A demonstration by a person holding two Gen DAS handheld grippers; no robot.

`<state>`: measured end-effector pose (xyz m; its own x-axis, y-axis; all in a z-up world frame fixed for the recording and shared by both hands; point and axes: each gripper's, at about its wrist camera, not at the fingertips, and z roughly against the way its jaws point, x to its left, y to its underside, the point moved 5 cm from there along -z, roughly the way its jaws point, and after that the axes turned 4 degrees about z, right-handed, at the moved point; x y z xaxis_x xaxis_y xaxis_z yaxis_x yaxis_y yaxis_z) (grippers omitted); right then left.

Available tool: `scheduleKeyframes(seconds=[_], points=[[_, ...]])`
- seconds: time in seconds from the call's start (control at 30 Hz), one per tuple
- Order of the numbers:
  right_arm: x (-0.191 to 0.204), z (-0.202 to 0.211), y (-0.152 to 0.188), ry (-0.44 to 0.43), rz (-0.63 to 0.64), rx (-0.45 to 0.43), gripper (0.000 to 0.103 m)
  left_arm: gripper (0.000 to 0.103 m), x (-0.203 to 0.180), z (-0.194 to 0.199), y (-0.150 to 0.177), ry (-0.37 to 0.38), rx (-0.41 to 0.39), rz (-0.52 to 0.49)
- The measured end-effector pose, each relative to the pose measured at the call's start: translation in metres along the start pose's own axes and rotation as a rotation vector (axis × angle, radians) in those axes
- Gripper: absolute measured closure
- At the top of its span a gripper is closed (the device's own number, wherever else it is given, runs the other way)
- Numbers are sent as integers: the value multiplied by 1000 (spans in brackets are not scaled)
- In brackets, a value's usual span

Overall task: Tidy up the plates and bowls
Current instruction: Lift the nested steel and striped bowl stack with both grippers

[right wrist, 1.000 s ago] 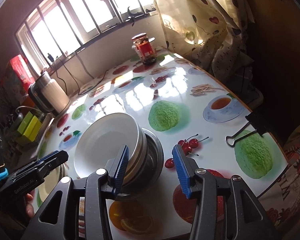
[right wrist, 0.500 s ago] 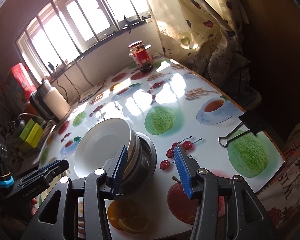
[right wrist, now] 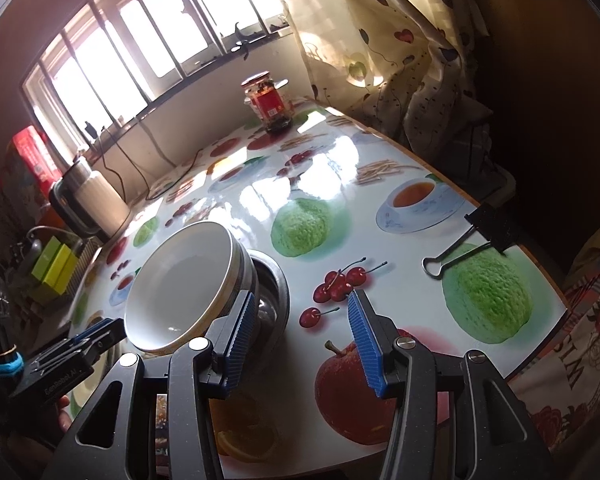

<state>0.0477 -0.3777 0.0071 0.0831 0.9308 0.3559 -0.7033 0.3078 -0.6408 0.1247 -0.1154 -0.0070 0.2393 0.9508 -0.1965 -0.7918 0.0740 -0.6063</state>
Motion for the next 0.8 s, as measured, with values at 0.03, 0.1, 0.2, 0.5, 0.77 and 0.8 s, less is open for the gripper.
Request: scheduleKeyframes(seconds=[0.03,0.1,0.2,0.5,0.77,0.8], points=[[0,-2,1,0,1,5,55,67,1,-2,1,3,6,4],[0,-5,4,-2,4,16,55,67,0,-5,3,0,11,-1],[0,-9,6,-3,8,28,55,67,0,-9,4,30,24,14],[2,-26,10,-9,29,69,55,67,1,-20,5,112,60,87],[2,-35,9,-5,51,78,55,67,2,-31,6,174,104,139],[2,-38,8,-5,54,83,55,67,1,-31,6,185,107,147]])
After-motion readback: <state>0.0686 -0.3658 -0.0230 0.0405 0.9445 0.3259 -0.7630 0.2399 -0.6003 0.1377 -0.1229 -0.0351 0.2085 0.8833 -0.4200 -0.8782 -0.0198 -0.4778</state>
